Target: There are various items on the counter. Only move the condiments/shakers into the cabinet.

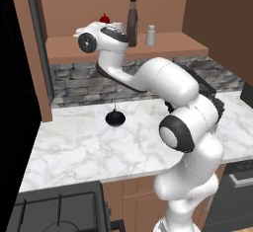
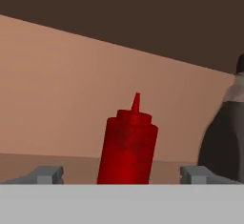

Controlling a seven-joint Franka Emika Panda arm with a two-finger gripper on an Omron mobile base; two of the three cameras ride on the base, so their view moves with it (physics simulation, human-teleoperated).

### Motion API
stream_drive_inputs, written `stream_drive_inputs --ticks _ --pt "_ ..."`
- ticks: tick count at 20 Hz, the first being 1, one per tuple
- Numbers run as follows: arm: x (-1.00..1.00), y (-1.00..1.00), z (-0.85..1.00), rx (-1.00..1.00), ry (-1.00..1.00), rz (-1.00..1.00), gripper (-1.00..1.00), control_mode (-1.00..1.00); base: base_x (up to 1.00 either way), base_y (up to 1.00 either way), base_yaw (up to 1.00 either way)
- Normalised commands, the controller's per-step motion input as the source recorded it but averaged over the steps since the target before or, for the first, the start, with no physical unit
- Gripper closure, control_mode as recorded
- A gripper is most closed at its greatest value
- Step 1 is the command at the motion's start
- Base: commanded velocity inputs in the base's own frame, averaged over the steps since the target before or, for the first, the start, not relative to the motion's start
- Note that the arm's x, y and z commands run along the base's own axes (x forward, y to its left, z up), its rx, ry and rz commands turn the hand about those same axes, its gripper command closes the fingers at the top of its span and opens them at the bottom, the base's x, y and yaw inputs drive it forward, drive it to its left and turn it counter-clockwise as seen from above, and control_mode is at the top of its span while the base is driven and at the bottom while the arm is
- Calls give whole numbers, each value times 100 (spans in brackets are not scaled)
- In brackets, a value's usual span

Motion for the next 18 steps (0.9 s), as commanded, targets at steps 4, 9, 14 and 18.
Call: stream_drive_inputs --ticks 4,9,14,18 --pt "-100 0 -3 0 -7 -7 -100 -100 0 0 0" --pt "-100 -23 -30 1 -5 -10 -100 -100 0 0 0" --pt "-100 -49 -68 7 1 -16 -100 -100 0 0 0" --pt "-100 -68 -92 8 1 -20 -100 -100 0 0 0"
